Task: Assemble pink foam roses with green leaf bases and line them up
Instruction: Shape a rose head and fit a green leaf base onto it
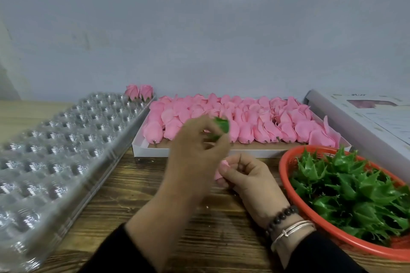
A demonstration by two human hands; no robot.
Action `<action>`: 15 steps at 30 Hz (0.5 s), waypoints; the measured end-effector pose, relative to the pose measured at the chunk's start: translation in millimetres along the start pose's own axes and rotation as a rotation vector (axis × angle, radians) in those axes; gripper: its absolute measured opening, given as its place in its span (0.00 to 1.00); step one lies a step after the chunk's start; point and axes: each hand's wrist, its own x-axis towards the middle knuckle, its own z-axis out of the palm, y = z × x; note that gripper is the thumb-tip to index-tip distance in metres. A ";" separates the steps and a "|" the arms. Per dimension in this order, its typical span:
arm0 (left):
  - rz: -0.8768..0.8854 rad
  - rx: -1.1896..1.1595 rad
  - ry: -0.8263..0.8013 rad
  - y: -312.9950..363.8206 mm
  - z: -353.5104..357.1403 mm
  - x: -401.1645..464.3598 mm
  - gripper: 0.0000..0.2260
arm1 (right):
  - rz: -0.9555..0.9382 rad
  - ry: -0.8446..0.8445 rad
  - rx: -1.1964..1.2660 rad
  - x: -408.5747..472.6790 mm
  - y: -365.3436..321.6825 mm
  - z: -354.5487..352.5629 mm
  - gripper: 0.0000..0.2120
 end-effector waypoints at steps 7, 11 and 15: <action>-0.149 0.061 0.132 -48.0 -58.1 -23.0 0.09 | 0.044 0.046 0.293 -9.4 -13.3 7.2 0.02; -0.237 0.064 -0.005 -58.1 -57.4 -24.9 0.16 | 0.035 0.049 0.367 -10.5 -15.9 7.5 0.06; -0.182 0.222 -0.120 -57.8 -53.2 -25.9 0.20 | -0.034 0.010 0.329 -12.5 -16.0 10.6 0.04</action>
